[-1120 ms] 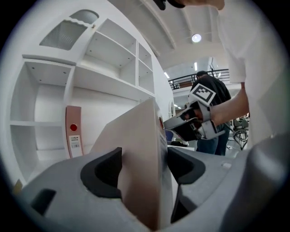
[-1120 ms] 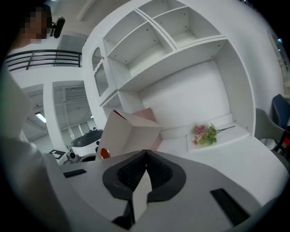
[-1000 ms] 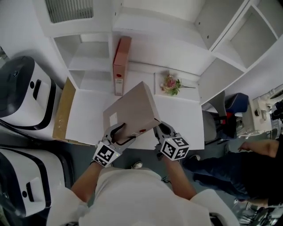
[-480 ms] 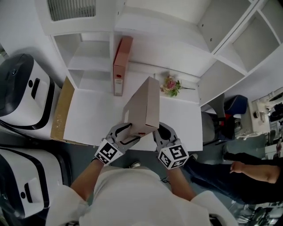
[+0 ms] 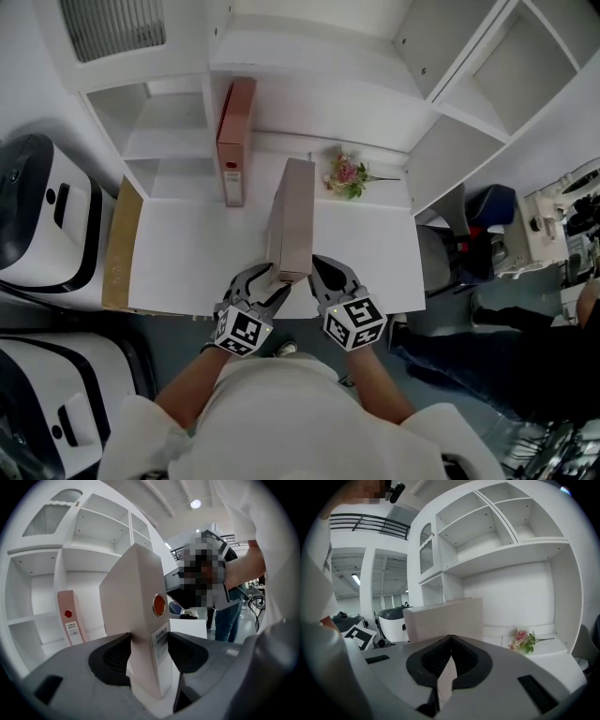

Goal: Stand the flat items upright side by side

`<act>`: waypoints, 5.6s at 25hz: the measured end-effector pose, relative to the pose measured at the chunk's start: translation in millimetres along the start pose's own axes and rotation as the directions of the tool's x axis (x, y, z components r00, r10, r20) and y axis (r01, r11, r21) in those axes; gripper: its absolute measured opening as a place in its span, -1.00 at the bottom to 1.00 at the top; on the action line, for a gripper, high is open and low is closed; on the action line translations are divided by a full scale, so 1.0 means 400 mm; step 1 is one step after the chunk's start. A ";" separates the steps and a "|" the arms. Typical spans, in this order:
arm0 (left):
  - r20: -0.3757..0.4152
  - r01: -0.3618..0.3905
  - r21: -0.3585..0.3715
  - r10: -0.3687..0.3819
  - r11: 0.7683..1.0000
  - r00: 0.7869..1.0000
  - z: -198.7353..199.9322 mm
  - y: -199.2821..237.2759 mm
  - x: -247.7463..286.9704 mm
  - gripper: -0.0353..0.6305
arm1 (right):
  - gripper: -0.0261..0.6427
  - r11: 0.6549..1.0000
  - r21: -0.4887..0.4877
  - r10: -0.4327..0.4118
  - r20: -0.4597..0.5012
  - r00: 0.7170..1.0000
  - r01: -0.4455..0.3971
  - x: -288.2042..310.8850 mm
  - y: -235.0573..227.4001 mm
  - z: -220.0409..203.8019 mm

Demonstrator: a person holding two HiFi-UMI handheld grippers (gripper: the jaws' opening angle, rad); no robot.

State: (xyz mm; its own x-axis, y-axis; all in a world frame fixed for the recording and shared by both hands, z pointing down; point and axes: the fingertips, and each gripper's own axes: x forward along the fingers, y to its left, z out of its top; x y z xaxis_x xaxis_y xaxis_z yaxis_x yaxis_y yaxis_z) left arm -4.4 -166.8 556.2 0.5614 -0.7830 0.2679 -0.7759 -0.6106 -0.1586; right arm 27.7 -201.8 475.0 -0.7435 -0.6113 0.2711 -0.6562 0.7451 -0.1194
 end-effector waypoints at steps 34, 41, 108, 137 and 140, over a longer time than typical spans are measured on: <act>-0.080 -0.250 -0.176 0.240 0.952 0.968 -0.023 0.374 0.153 -0.21 | -0.92 0.978 0.146 -0.158 0.073 0.985 0.146 -0.230 -0.150 -0.005; -0.150 -0.320 -0.263 0.290 0.910 0.945 -0.026 0.443 0.194 -0.25 | -0.92 0.953 0.242 -0.204 0.078 0.976 0.180 -0.263 -0.187 -0.035; 0.040 -0.286 -0.447 0.338 0.848 0.940 0.065 0.493 -0.295 -0.85 | -0.92 0.934 0.343 0.092 0.042 0.995 -0.101 -0.038 0.138 -0.046; 0.237 -0.512 -0.267 0.571 0.816 0.786 0.299 0.568 -0.719 -0.85 | -0.92 0.993 0.099 0.038 0.213 0.976 -0.060 -0.131 0.095 0.253; 0.244 -0.561 -0.267 0.618 0.783 0.747 0.318 0.556 -0.758 -0.85 | -0.92 0.996 0.088 -0.015 0.225 0.974 -0.005 -0.174 0.051 0.263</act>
State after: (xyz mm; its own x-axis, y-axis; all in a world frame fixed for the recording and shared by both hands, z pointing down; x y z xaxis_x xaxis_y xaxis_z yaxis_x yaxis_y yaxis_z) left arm -310.7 -80.4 318.7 0.0097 -0.9915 -0.1297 -0.9998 -0.0070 -0.0208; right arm 52.5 -172.3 353.2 -0.7435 -0.6668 0.0511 -0.6613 0.7217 -0.2048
